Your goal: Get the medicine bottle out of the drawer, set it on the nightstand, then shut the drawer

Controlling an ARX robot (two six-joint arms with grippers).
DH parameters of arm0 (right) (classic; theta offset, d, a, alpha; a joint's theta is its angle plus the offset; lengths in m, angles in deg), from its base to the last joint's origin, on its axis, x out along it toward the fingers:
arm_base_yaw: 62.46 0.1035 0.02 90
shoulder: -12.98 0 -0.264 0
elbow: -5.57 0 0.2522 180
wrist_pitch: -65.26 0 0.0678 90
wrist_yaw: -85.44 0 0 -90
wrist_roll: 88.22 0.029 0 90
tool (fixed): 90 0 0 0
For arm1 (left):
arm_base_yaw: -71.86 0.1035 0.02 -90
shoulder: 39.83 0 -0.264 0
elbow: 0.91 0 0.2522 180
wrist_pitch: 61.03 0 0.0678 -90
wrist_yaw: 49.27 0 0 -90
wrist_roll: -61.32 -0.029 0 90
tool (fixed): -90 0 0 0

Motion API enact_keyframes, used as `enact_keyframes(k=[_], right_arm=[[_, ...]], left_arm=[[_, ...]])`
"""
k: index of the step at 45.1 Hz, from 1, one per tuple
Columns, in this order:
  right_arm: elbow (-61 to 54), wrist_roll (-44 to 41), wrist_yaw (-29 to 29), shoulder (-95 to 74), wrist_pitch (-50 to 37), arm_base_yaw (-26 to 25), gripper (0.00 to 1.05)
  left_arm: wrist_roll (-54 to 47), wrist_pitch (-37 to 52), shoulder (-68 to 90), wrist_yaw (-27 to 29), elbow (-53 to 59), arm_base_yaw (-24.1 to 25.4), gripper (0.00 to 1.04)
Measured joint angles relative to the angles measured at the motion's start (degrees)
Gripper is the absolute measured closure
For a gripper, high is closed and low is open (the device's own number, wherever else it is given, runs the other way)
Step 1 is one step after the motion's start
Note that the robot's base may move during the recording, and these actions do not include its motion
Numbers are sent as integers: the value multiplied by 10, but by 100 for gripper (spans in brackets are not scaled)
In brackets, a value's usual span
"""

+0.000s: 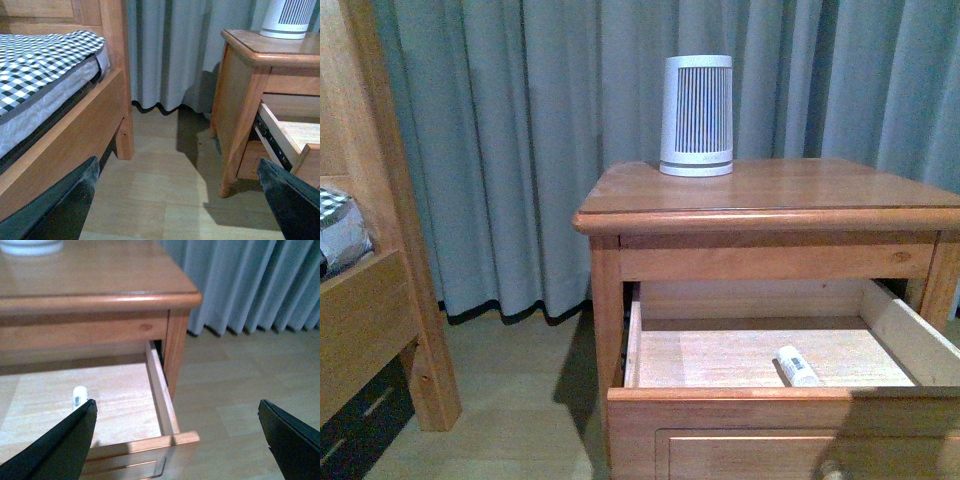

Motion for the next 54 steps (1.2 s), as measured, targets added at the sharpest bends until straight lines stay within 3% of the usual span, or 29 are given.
enact_keyframes(k=[11, 20, 37, 54], right_arm=[[170, -4, -9, -198, 31, -1, 7], [325, 2, 3, -360, 107, 13, 7], [457, 37, 37, -522, 163, 70, 7], [497, 43, 28, -599, 182, 74, 7]], left_arm=[[0, 0, 0, 0, 0, 0, 7], [0, 0, 0, 0, 0, 0, 7], [0, 0, 0, 0, 0, 0, 7], [0, 0, 0, 0, 0, 0, 7]])
